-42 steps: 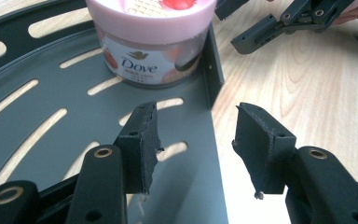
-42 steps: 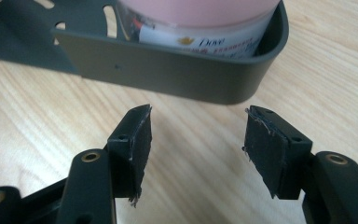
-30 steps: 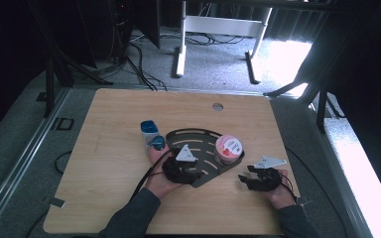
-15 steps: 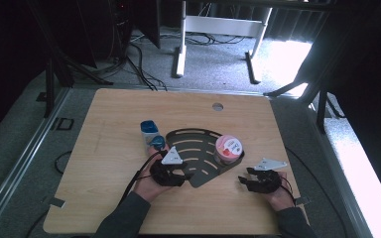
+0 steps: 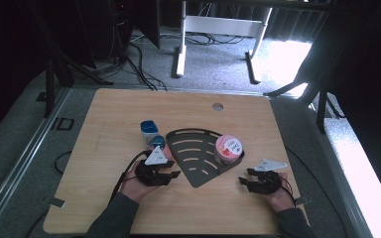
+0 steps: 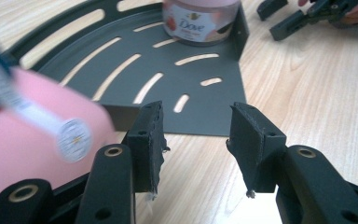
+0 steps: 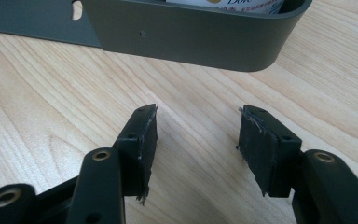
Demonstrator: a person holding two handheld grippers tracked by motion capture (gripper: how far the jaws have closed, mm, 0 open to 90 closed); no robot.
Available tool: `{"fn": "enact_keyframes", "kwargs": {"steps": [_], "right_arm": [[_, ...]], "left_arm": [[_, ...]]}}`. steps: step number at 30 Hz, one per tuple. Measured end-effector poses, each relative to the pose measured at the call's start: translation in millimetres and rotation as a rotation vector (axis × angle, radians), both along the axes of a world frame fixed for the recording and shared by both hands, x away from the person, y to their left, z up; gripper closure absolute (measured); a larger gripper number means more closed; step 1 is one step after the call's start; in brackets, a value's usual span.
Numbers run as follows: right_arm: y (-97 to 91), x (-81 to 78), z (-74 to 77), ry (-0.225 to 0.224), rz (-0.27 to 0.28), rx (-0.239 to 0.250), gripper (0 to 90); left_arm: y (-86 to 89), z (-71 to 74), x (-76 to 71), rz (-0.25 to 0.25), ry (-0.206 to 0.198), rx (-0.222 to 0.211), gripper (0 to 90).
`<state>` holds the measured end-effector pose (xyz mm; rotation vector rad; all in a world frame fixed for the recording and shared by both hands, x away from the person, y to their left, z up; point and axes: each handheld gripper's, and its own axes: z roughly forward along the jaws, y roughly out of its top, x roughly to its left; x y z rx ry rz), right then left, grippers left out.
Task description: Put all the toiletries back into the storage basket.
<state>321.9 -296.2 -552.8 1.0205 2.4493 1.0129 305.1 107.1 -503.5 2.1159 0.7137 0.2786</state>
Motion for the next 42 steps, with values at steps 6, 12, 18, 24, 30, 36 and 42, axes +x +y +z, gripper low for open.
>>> {"fn": "enact_keyframes", "kwargs": {"steps": [6,12,18,24,30,36,42], "right_arm": [[-1.9,0.3,-0.9,-0.002,0.000,0.015,46.7],[-2.1,0.1,-1.4,-0.003,-0.001,0.021,46.3],[-2.6,0.0,-1.7,-0.002,-0.002,0.028,46.1],[-3.5,0.5,-1.9,-0.002,0.003,0.031,46.0],[-3.9,0.6,-2.1,-0.002,0.004,0.033,45.9],[-4.1,0.6,-2.2,-0.001,0.004,0.035,45.9],[-4.1,0.5,-2.0,0.001,0.003,0.035,45.8]], "left_arm": [[10.4,2.6,-1.9,0.025,-0.015,-0.002,56.7],[23.1,5.6,-2.4,0.051,-0.020,-0.007,59.6],[34.6,7.4,-4.0,0.084,-0.026,-0.009,61.2],[44.3,6.2,-5.3,0.130,-0.040,0.018,71.6],[55.0,11.7,-3.0,0.175,-0.055,0.012,86.3],[60.2,18.6,-1.9,0.218,-0.087,0.008,90.0],[65.1,27.6,2.9,0.253,-0.108,-0.004,89.9]]}}
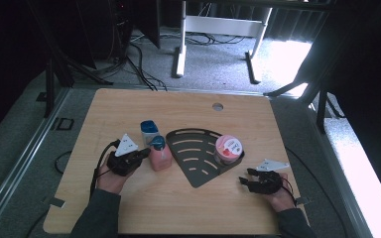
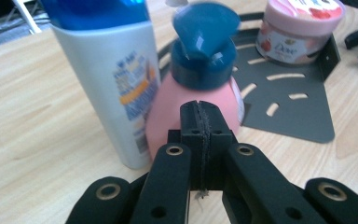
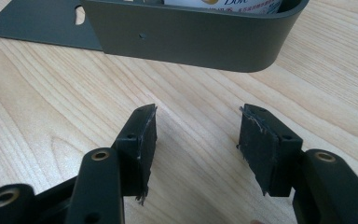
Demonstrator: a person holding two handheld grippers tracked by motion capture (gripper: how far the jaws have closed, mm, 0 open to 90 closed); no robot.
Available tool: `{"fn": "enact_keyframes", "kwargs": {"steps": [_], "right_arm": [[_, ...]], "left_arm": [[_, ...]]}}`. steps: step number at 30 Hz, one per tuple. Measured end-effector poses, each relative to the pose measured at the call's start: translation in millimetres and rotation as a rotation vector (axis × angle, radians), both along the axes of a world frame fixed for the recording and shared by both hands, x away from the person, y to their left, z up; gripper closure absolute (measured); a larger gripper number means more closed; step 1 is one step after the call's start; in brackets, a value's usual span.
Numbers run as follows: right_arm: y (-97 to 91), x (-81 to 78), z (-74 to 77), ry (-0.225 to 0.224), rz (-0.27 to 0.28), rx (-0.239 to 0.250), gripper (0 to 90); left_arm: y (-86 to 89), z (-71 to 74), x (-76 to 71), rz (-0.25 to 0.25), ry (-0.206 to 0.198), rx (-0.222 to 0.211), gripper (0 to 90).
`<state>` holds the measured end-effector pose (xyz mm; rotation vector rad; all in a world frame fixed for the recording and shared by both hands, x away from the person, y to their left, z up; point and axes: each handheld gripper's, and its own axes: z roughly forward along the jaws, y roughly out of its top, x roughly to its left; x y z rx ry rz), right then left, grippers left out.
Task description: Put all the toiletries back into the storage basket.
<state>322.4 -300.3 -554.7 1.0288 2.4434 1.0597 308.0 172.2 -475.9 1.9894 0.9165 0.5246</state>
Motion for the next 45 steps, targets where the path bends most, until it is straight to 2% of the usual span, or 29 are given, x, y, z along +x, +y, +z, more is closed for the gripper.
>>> {"fn": "enact_keyframes", "kwargs": {"steps": [7,11,17,23,32,45], "right_arm": [[-0.2,0.1,-0.1,-0.001,0.002,0.000,45.8],[-0.3,0.1,-0.1,-0.001,0.003,0.001,45.7],[-0.3,0.0,-0.2,-0.002,0.003,0.001,45.5],[-0.4,0.0,-0.2,-0.001,0.003,0.003,45.4],[-0.5,0.1,-0.3,-0.001,0.003,0.003,45.3],[-0.4,0.0,-0.2,-0.002,0.004,0.002,45.3]], "left_arm": [[3.3,13.1,3.6,0.024,-0.043,-0.008,89.9],[3.5,15.2,4.4,0.024,-0.048,0.008,89.8],[6.8,17.5,6.8,0.039,-0.055,-0.005,89.8],[2.3,19.1,6.5,0.019,-0.062,0.019,89.7],[1.0,19.7,2.8,-0.014,-0.052,0.020,89.6],[-10.8,19.7,-6.0,-0.079,-0.052,0.025,89.2]]}}
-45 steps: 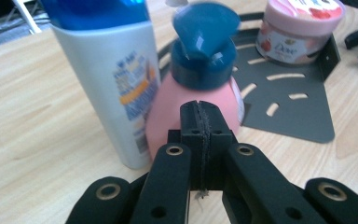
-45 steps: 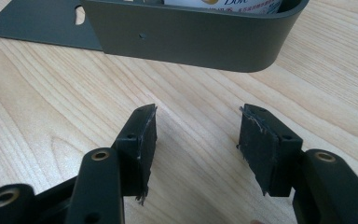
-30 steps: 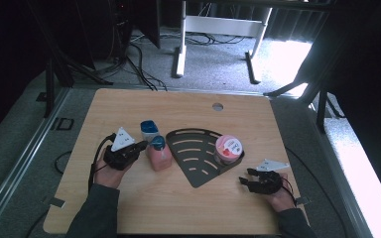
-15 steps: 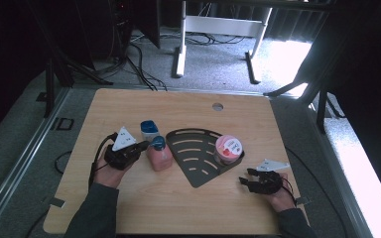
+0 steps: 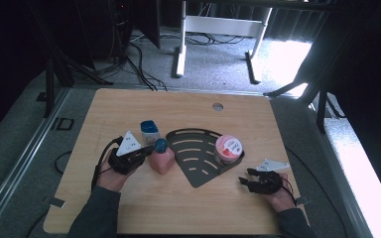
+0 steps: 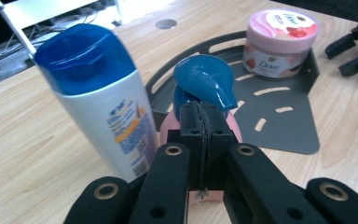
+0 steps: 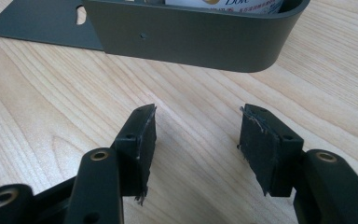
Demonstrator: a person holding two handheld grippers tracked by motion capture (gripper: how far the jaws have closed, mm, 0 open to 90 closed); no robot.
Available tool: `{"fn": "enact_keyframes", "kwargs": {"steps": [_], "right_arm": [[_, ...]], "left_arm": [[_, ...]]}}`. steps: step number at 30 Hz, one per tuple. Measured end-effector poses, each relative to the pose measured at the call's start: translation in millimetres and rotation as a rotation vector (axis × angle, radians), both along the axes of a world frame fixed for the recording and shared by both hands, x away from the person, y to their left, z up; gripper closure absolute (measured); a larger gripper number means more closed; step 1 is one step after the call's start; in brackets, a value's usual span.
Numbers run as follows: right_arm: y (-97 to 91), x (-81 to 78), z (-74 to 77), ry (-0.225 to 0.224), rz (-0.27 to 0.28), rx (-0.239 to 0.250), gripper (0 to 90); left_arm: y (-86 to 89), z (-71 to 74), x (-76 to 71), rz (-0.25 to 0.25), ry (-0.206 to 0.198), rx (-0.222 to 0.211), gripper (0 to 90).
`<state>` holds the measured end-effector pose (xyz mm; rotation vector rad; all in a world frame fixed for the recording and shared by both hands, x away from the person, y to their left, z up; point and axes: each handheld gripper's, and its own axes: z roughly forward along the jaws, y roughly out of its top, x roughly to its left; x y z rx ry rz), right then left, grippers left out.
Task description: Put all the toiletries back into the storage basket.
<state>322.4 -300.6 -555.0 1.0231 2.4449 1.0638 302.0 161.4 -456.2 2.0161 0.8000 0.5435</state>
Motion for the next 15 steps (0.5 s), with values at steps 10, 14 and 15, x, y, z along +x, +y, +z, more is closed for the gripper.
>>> {"fn": "enact_keyframes", "kwargs": {"steps": [10,14,15], "right_arm": [[0.1,-0.1,0.0,0.001,0.000,0.002,45.1],[0.1,-0.1,0.0,0.000,0.001,0.001,45.1],[0.1,-0.1,0.0,0.000,0.000,0.001,45.1]], "left_arm": [[-17.5,3.6,-4.8,-0.088,-0.007,0.016,88.7],[-28.0,3.9,-4.9,-0.124,-0.008,0.020,88.1],[-30.7,3.9,-4.9,-0.132,-0.006,0.021,88.0]]}}
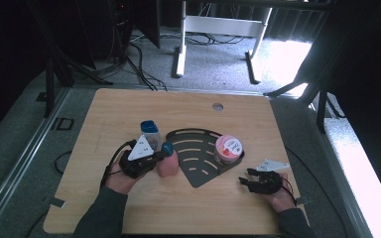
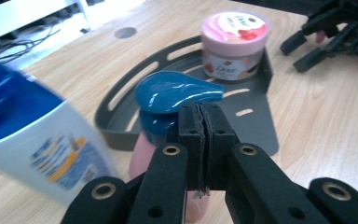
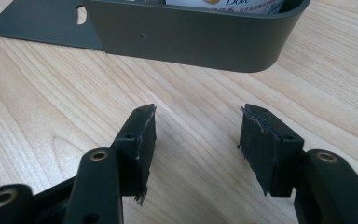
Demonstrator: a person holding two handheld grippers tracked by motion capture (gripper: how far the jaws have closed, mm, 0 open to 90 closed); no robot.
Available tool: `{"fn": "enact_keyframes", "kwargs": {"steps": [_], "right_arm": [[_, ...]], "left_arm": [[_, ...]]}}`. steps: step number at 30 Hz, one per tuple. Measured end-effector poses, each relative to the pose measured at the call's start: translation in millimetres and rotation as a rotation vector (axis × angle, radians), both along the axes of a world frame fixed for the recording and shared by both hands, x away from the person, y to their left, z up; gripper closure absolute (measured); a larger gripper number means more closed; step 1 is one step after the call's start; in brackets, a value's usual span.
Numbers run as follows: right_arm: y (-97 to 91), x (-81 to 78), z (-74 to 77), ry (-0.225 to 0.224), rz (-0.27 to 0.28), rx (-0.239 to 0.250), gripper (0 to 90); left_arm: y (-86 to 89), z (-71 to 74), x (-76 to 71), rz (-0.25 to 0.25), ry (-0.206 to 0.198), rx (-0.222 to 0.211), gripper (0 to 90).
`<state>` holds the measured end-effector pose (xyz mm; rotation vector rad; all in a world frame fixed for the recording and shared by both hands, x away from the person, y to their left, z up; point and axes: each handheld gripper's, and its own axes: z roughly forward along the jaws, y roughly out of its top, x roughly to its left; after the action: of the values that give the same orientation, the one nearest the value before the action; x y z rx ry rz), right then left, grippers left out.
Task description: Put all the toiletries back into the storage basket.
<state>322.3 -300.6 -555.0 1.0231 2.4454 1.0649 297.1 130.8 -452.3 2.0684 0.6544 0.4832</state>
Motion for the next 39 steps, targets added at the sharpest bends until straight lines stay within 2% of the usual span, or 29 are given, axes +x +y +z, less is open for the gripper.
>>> {"fn": "enact_keyframes", "kwargs": {"steps": [5,9,13,16,17,21,26,32,35,39], "right_arm": [[-0.2,0.1,0.0,0.000,0.001,-0.001,45.1],[-0.5,0.0,-0.1,-0.001,0.002,0.001,45.1],[-0.7,0.2,-0.1,-0.003,0.005,0.000,44.9],[-0.4,0.0,-0.2,-0.003,0.005,0.000,44.6],[-0.4,0.0,-0.1,-0.003,0.005,-0.001,44.6],[-0.5,0.0,-0.2,-0.003,0.007,0.000,44.4],[-0.5,-0.1,-0.2,-0.002,0.007,0.000,44.0],[-0.5,-0.2,-0.3,-0.001,0.009,0.001,43.6],[-0.7,-0.1,-0.3,-0.001,0.009,0.002,43.5],[-0.6,-0.2,-0.3,0.000,0.009,0.002,43.5]], "left_arm": [[-8.1,-1.2,0.8,-0.026,0.004,0.009,86.8],[-8.8,-6.1,0.2,-0.020,0.032,0.008,83.7],[-5.9,-8.5,1.0,-0.012,0.063,-0.009,78.2],[-3.9,-7.8,1.3,-0.008,0.070,-0.023,73.9],[-2.5,-7.1,1.9,0.004,0.074,-0.031,73.9],[1.4,-8.4,4.9,0.049,0.075,-0.050,64.3],[1.0,-14.4,10.1,0.084,0.090,-0.039,56.0],[-10.1,-18.3,16.7,0.106,0.094,-0.028,42.3],[-15.2,-18.1,20.9,0.103,0.093,-0.021,40.9],[-19.4,-17.8,26.5,0.103,0.096,-0.031,40.3]]}}
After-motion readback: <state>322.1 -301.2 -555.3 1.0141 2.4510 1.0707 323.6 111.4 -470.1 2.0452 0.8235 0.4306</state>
